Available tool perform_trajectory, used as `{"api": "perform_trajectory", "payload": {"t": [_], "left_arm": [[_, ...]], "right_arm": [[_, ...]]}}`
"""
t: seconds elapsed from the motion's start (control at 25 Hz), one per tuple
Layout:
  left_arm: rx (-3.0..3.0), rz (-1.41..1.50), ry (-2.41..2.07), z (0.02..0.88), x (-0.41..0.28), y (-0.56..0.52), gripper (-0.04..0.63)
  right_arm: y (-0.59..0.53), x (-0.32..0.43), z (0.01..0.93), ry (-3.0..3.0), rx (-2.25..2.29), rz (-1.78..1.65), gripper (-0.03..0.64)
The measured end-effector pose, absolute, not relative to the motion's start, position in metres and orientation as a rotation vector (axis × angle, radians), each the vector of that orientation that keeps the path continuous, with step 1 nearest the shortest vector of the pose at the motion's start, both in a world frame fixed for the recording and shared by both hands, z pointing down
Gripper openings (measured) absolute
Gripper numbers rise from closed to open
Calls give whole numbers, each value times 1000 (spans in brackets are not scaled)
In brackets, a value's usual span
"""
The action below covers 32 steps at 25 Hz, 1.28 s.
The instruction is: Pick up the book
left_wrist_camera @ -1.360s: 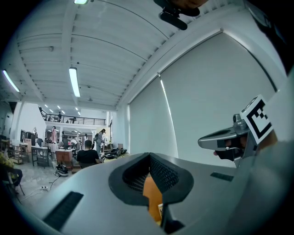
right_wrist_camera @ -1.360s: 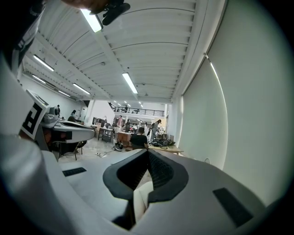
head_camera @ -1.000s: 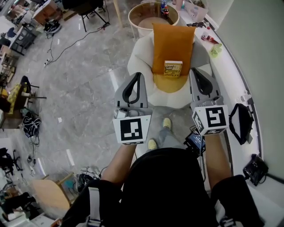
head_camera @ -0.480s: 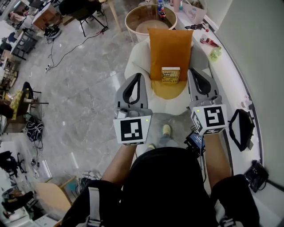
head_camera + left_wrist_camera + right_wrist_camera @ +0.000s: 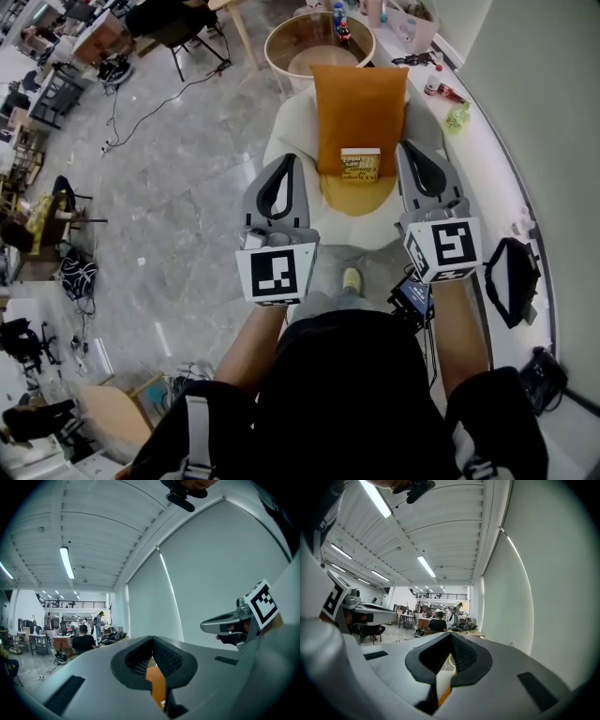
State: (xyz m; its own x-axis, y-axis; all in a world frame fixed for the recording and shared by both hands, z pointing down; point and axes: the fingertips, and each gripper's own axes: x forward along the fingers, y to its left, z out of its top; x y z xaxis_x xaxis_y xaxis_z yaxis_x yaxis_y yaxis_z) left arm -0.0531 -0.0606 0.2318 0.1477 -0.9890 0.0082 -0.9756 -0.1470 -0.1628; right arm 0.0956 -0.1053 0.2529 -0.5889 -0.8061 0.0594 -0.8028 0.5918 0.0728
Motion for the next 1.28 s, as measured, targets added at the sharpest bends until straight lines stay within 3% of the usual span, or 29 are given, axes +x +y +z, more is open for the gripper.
{"api": "perform_trajectory", "payload": {"t": [0.64,1.28], "left_arm": [[-2233,-183,1956,214,-42,-70,11],[-2267,-183,1978,228,-79,-122,11]], "right_arm": [[-122,107,247,-2772,1379,-38,14],[-171,70,258,-2735,1329,-40,14]]}}
